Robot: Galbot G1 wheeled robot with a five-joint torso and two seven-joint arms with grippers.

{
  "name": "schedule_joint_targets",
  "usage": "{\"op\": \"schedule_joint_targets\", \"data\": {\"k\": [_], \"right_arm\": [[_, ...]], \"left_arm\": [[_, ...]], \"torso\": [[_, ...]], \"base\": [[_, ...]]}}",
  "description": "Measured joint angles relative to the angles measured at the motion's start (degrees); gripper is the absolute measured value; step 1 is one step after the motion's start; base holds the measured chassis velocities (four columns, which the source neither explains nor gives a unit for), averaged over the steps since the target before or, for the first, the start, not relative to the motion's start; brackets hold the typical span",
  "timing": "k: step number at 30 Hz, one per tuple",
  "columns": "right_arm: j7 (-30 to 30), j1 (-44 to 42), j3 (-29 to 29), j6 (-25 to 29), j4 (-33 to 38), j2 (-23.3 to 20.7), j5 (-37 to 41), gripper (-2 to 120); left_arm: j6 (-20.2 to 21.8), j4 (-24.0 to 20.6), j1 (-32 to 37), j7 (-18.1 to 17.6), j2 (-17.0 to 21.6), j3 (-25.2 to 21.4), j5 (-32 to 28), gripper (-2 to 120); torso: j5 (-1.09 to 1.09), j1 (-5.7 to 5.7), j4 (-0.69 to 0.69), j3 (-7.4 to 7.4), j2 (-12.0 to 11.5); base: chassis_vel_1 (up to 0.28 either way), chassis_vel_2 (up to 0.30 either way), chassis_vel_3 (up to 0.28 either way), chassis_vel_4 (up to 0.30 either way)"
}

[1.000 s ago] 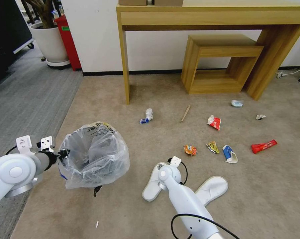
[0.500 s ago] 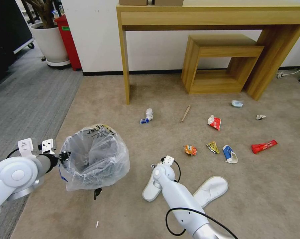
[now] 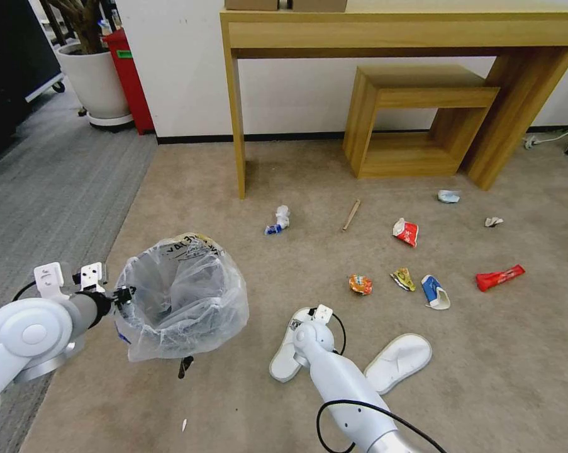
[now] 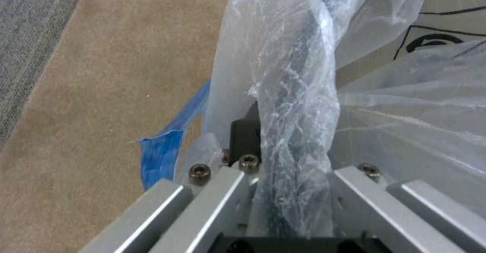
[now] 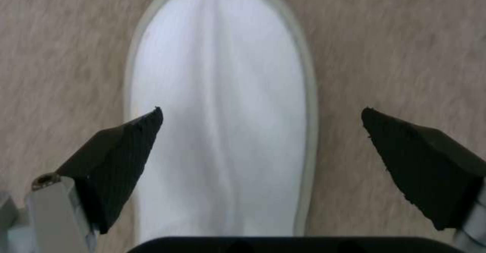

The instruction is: Pick up the trash bin and place the garbage on the floor into it.

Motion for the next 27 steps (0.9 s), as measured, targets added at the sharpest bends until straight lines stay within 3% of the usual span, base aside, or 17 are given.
{"op": "schedule_joint_targets", "data": {"k": [7,12,16,20,27], "right_arm": [[-0.5,1.1,0.3,0.5,-2.1,0.0,-0.9,100],[-0.5,1.6,0.3,0.6,-2.9,0.0,-1.2,87],[-0.3,1.6,0.3,0.4,-3.1,0.0,-1.4,84],[0.8,1.5,0.0,-0.2,-2.2,0.0,-1.3,89],[2.0,1.3,-0.6,-1.0,-0.6,0.0,-0.3,89]], "left_arm": [[-0.1,0.0,0.2,0.5,-0.1,0.0,0.5,0],[-0.1,0.2,0.0,1.0,-0.1,0.1,1.1,0],[-0.2,0.3,0.0,1.3,0.0,0.3,1.5,0],[-0.2,0.5,-0.1,1.5,0.3,0.4,1.8,0],[-0.2,0.8,-0.6,1.9,0.5,0.9,2.1,0]], "torso": [[0.00,0.00,0.00,0.00,0.0],[0.00,0.00,0.00,0.00,0.0],[0.00,0.00,0.00,0.00,0.0],[0.00,0.00,0.00,0.00,0.0],[0.00,0.00,0.00,0.00,0.0]], "base": [[0.000,0.000,0.000,0.000],[0.000,0.000,0.000,0.000],[0.000,0.000,0.000,0.000],[0.000,0.000,0.000,0.000],[0.000,0.000,0.000,0.000]]}}
